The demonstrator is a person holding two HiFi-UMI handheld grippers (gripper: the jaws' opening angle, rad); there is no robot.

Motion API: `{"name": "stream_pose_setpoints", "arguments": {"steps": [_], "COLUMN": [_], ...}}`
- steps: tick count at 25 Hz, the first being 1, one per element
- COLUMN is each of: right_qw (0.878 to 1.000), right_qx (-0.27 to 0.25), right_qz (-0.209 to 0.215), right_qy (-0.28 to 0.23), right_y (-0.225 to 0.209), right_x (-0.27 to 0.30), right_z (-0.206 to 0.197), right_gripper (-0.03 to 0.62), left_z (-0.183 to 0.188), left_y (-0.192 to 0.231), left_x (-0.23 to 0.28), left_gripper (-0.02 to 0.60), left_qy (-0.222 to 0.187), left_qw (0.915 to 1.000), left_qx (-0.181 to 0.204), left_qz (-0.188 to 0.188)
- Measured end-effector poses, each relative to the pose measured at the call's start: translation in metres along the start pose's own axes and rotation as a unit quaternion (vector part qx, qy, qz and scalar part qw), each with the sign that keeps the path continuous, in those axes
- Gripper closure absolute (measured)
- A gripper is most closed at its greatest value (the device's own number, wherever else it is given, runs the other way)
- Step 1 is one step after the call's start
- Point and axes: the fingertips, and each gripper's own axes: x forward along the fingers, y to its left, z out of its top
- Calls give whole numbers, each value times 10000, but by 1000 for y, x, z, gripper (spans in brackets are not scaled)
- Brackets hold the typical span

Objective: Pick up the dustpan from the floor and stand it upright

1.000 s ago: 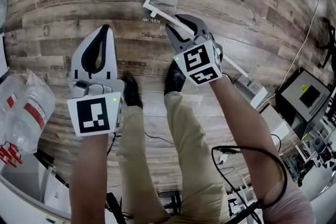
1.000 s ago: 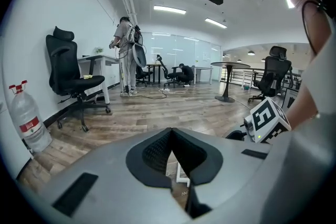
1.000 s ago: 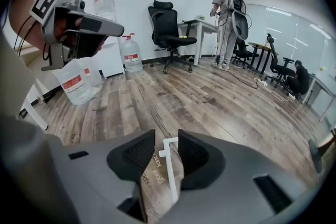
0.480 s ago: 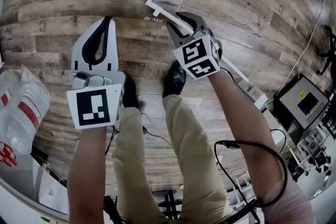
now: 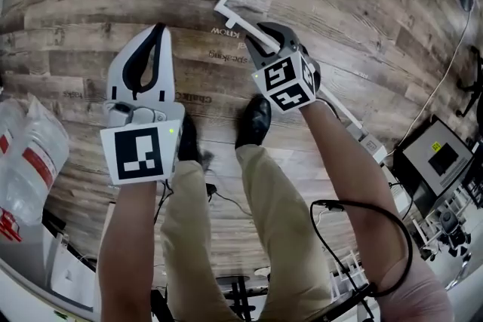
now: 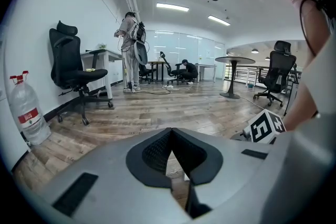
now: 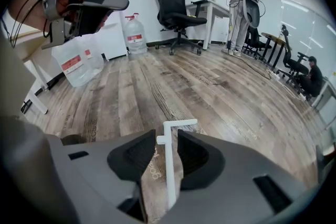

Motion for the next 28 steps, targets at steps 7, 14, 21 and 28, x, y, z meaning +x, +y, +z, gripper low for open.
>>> {"name": "stream_pose_setpoints", "arguments": {"steps": [7,14,21,28], "right_qw": [9998,9988,9978,9963], "right_qx": [-101,-306,-418,-493], "right_qz": [82,139,222,278], "right_qy": [175,353,460,642], "right_y": [3,3,2,4], "right_x": [30,51,75,97], "right_z": [-14,-28,-38,-53], "right_gripper": [461,461,461,461], "left_z": [-13,-19,-35,-51], "left_y": [5,4,5,12], "left_x": [11,24,32,36], "left_gripper": [572,572,572,572], "left_qy": [-46,-139,-142,-82], "left_qw": [10000,9999,9998,9999], "left_qx": [-34,-66,-117,-145], "left_qz": [34,-12,6,48]}}
